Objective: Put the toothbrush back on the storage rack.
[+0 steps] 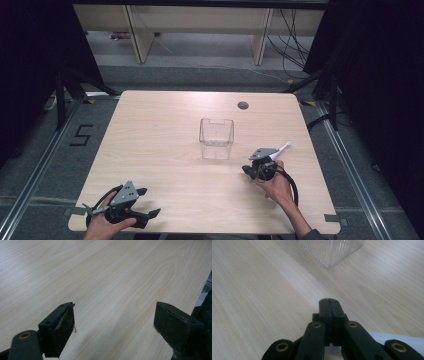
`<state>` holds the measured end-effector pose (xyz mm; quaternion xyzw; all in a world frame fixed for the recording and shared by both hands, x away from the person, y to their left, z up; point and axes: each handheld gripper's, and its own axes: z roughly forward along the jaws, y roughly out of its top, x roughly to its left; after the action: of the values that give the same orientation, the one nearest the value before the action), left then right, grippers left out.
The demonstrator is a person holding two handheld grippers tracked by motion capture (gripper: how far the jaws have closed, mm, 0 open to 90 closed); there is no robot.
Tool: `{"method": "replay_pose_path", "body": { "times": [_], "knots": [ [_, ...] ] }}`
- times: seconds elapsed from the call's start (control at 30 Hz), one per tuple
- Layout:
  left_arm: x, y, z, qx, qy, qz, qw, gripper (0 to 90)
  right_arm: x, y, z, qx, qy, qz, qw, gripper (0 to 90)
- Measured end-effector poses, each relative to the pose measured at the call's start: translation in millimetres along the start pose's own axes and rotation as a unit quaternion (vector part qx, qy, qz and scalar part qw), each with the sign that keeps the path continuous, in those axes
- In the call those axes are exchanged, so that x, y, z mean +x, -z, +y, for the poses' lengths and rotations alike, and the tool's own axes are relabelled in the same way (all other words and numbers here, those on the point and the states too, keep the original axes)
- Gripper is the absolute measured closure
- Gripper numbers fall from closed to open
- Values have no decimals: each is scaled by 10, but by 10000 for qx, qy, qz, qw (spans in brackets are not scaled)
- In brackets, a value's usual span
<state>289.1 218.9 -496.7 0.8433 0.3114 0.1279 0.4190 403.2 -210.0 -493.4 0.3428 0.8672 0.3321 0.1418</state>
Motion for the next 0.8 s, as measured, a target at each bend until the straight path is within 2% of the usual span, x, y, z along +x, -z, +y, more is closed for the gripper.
{"method": "replay_pose_path", "body": {
  "times": [0.03,0.07,0.13,0.2,0.23,0.27,0.3,0.33,0.4,0.43,0.47,0.5,0.53,0.63,0.7,0.73,0.77,0.8],
  "knots": [
    [-1,-1,0,-11,-5,16,10000,164,9,21,-4,137,-60,53,9999,900],
    [-23,-11,-2,-109,121,-5,9999,164,8,27,-10,149,-62,79,9998,900],
    [-21,-12,0,-118,103,-11,9999,164,5,27,-24,121,-37,76,9999,900],
    [-19,-13,1,-121,94,-9,9999,164,11,59,-57,212,-89,116,9997,900],
    [-4,2,0,-11,10,20,10000,164,16,50,-74,112,-98,96,9998,900],
    [-4,2,0,-11,10,20,10000,164,16,50,-74,112,-98,96,9998,900],
    [-15,-7,-2,-86,93,6,9999,164,14,85,-93,213,-95,149,9996,900],
    [-1,6,0,-7,-3,21,10000,164,22,85,-107,179,-147,139,9996,900],
    [-4,3,1,-38,18,14,10000,164,15,101,-121,226,-101,148,9996,900],
    [-16,-7,2,-116,101,-8,9999,164,19,106,-130,244,-88,135,9996,900],
    [-16,-7,2,-116,101,-8,9999,164,29,109,-153,164,-132,123,9997,900],
    [-3,3,4,-23,16,16,10000,164,29,109,-153,164,-132,123,9997,900],
    [-13,-7,-1,-73,82,11,9999,164,32,133,-171,177,-150,162,9996,900],
    [-9,-5,-3,-62,66,1,10000,164,14,172,-186,228,-127,133,9996,900],
    [4,5,0,-2,-1,22,10000,164,-5,190,-223,183,-212,131,9995,900],
    [-9,-5,0,-67,78,-2,9999,164,-14,233,-243,336,-368,167,9986,900],
    [-16,-11,0,-97,110,-9,9999,164,-31,227,-264,215,-317,110,9992,900],
    [-2,-3,1,-23,8,5,10000,164,-43,245,-276,225,-330,107,9991,900]
  ]
}}
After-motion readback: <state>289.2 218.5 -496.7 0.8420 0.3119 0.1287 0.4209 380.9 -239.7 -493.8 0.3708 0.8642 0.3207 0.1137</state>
